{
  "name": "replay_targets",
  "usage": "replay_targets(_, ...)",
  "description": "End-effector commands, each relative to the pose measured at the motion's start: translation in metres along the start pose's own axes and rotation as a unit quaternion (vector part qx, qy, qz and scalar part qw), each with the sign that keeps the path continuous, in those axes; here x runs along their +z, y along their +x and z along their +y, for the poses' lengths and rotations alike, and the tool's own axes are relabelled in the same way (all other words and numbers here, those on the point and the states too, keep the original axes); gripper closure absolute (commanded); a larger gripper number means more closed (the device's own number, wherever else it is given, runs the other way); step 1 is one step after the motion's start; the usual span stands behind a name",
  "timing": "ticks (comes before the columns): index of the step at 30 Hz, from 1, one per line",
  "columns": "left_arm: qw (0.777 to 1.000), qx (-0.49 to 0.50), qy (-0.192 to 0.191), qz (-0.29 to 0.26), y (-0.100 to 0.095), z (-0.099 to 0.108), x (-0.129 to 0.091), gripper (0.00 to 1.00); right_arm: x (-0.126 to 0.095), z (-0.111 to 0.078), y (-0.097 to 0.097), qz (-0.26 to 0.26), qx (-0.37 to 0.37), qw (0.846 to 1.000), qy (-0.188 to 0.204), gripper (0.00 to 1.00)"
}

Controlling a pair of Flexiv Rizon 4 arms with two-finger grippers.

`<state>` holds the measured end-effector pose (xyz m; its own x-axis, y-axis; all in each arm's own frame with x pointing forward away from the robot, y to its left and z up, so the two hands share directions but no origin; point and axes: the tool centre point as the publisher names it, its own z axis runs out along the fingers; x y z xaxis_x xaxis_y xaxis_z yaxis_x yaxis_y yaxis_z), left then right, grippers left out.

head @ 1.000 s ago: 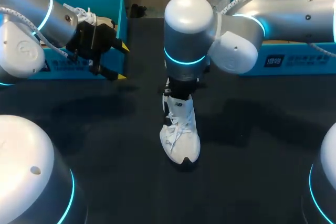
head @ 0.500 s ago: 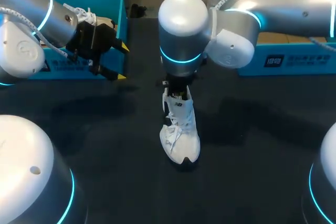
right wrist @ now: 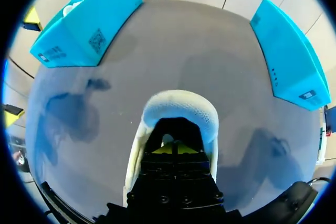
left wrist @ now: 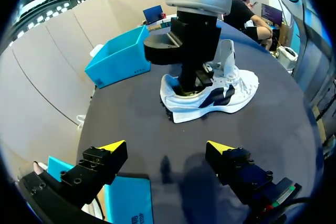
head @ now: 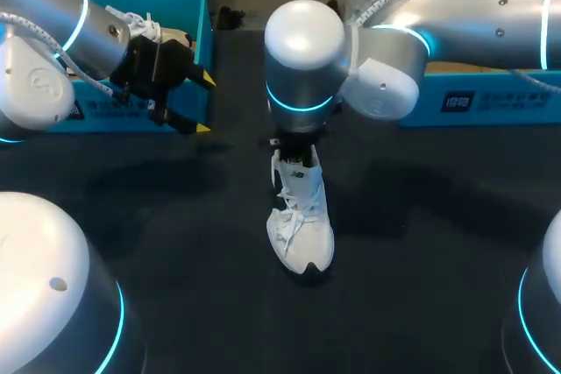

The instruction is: Take the shoe out of the shoebox, open the shoe tongue, remove and reinsert the insole, then place the shoe into the shoebox

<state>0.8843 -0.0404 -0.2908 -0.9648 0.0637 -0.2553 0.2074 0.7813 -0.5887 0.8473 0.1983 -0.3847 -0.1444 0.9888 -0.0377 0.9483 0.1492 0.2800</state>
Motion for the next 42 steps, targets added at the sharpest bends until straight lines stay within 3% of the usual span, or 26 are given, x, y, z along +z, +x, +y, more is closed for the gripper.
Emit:
replay_targets(1, 1.000, 0.000, -0.002, 0.001, 0.000, 0.000, 0.000, 0.00, 0.011, 0.004, 0.004, -0.012, -0.015, 1.000, 0.006, 1.00)
replay_targets(11, 1.000, 0.000, -0.002, 0.001, 0.000, 0.000, 0.000, 0.00, 0.031, 0.004, 0.001, -0.012, -0.021, 1.000, 0.019, 1.00)
replay_targets(16, 1.000, 0.000, -0.002, 0.001, 0.000, 0.000, 0.000, 0.00, 0.004, -0.001, -0.003, -0.007, -0.021, 0.999, 0.035, 1.00)
replay_targets(21, 1.000, 0.000, -0.002, 0.001, 0.000, 0.000, 0.000, 0.00, -0.028, -0.011, 0.000, 0.002, -0.039, 0.995, 0.097, 1.00)
replay_targets(29, 1.000, 0.000, -0.002, 0.001, 0.000, 0.000, 0.000, 0.00, -0.059, -0.032, 0.006, 0.029, -0.026, 0.982, 0.185, 1.00)
replay_targets(34, 1.000, 0.000, -0.002, 0.001, 0.000, 0.000, 0.000, 0.00, -0.069, -0.049, 0.011, 0.047, -0.007, 0.974, 0.223, 1.00)
replay_targets(39, 1.000, 0.000, -0.002, 0.001, 0.000, 0.000, 0.000, 0.00, -0.064, -0.064, 0.008, 0.052, 0.025, 0.969, 0.239, 1.00)
replay_targets(40, 1.000, 0.000, -0.002, 0.001, 0.000, 0.000, 0.000, 0.00, -0.063, -0.065, 0.008, 0.055, 0.033, 0.970, 0.237, 0.82)
replay_targets(41, 1.000, 0.000, -0.002, 0.001, 0.000, 0.000, 0.000, 0.00, -0.063, -0.065, 0.009, 0.053, 0.039, 0.970, 0.234, 0.48)
replay_targets(42, 1.000, 0.000, -0.002, 0.001, 0.000, 0.000, 0.000, 0.00, -0.063, -0.064, 0.009, 0.052, 0.038, 0.970, 0.236, 0.00)
